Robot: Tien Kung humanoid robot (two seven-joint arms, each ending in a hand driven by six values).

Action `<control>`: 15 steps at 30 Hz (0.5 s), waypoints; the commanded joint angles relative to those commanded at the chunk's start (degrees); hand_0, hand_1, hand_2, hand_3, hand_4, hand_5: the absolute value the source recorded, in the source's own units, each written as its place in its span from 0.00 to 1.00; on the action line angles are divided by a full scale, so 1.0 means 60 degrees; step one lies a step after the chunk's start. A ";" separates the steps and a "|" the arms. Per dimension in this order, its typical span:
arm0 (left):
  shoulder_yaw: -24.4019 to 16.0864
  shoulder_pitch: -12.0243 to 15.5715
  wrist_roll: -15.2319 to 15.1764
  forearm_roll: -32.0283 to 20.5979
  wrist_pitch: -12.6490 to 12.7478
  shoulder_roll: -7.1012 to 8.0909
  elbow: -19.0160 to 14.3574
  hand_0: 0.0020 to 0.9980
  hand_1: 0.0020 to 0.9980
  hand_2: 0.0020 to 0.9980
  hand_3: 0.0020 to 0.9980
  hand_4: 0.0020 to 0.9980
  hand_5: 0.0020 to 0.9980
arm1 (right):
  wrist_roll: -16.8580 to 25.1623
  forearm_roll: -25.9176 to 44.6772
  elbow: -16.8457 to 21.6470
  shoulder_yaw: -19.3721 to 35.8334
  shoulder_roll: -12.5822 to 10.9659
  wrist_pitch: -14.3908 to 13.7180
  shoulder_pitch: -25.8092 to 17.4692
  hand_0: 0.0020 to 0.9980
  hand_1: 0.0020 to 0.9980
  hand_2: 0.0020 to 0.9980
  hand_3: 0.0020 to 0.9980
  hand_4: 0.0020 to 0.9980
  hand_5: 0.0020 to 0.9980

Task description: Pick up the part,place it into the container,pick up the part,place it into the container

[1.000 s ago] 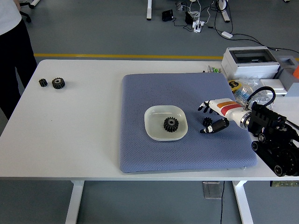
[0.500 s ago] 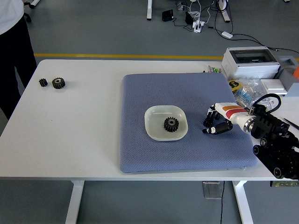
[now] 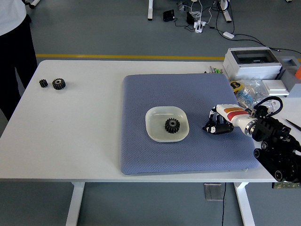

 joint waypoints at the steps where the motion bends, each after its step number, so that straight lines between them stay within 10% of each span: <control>1: -0.0006 0.0001 0.0002 0.0004 0.0000 0.0001 0.0000 0.72 0.68 0.69 0.57 0.61 0.57 | -0.0038 -0.0048 -0.0008 -0.0002 -0.0009 0.0002 -0.0001 0.00 0.04 0.18 0.31 0.82 0.56; 15: -0.0070 -0.0029 -0.0003 0.0028 0.0007 -0.0005 0.0000 0.72 0.68 0.69 0.57 0.61 0.57 | -0.0086 -0.0048 0.0109 0.0047 -0.0075 0.0047 0.0038 0.00 0.00 0.13 0.26 0.81 0.53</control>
